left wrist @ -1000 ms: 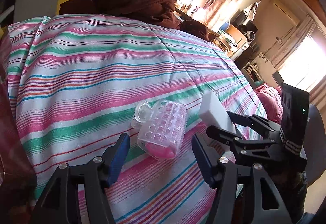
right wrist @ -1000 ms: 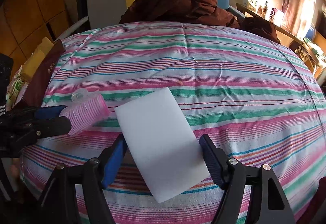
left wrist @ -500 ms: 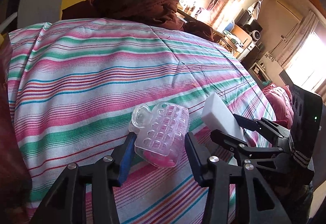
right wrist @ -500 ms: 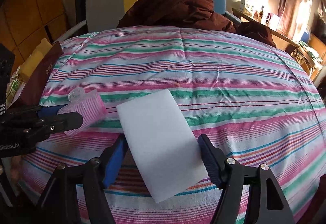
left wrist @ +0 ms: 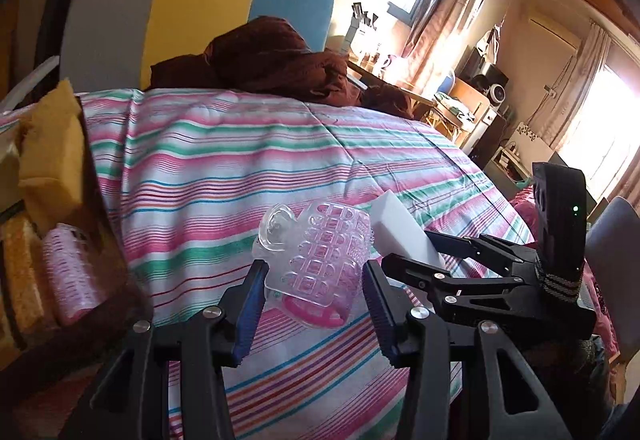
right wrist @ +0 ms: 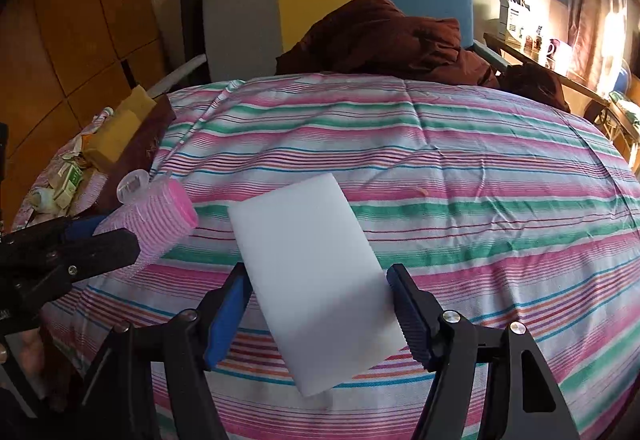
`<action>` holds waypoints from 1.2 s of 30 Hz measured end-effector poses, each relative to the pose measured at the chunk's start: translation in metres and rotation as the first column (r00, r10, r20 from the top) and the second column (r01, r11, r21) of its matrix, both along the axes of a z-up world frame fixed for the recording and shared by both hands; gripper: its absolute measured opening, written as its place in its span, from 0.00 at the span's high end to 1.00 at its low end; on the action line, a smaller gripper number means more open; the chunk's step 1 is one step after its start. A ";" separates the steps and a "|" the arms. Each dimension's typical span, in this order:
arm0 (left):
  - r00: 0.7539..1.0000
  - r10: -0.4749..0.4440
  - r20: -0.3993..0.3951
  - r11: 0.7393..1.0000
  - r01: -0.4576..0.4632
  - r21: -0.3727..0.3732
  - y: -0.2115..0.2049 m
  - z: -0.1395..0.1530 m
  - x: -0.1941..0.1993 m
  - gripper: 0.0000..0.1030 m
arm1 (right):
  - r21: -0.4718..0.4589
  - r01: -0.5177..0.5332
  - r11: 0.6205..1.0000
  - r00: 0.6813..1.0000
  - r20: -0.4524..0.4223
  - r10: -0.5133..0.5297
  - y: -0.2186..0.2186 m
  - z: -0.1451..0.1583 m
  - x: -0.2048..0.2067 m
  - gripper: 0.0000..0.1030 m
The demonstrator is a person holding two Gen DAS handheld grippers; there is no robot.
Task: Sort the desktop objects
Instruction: 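Carry the hair roller and sponge block to the gold tray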
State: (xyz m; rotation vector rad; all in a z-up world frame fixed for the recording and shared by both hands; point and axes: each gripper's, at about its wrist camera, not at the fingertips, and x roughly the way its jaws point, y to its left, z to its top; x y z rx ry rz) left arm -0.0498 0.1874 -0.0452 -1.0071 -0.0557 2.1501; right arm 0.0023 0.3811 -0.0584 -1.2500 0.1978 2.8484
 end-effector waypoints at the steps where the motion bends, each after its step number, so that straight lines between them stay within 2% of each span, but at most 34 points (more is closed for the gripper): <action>1: 1.000 0.015 -0.011 1.000 -0.015 0.006 -0.008 0.004 0.001 0.52 | -0.005 -0.018 1.000 1.000 -0.007 0.018 -0.008 0.002 -0.003 0.32; 6: 0.993 0.096 -0.066 0.995 -0.094 0.036 -0.048 0.023 0.006 0.52 | -0.021 -0.118 0.993 0.992 -0.039 0.117 -0.052 0.009 -0.020 0.32; 11: 0.973 0.208 -0.096 0.977 -0.204 0.057 -0.097 0.034 0.004 0.52 | -0.019 -0.213 0.977 0.975 -0.064 0.212 -0.098 0.018 -0.033 0.32; 15: 0.943 0.316 -0.105 0.948 -0.310 0.069 -0.144 0.037 0.002 0.52 | -0.022 -0.276 0.961 0.958 -0.090 0.273 -0.130 0.028 -0.043 0.32; 21: 0.885 0.456 -0.095 0.889 -0.449 0.084 -0.204 0.033 -0.004 0.52 | -0.026 -0.366 0.930 0.924 -0.131 0.360 -0.180 0.045 -0.060 0.32; 24: 0.867 0.491 -0.090 0.871 -0.485 0.081 -0.220 0.026 -0.007 0.52 | -0.024 -0.404 0.914 0.907 -0.138 0.397 -0.205 0.049 -0.069 0.32; 28: 0.851 0.521 -0.072 0.853 -0.515 0.082 -0.234 0.016 -0.011 0.52 | -0.031 -0.415 0.910 0.904 -0.133 0.407 -0.227 0.047 -0.082 0.32; 36: 0.845 0.534 -0.030 0.844 -0.531 0.076 -0.240 -0.003 -0.012 0.52 | -0.044 -0.412 0.910 0.909 -0.081 0.408 -0.244 0.027 -0.097 0.32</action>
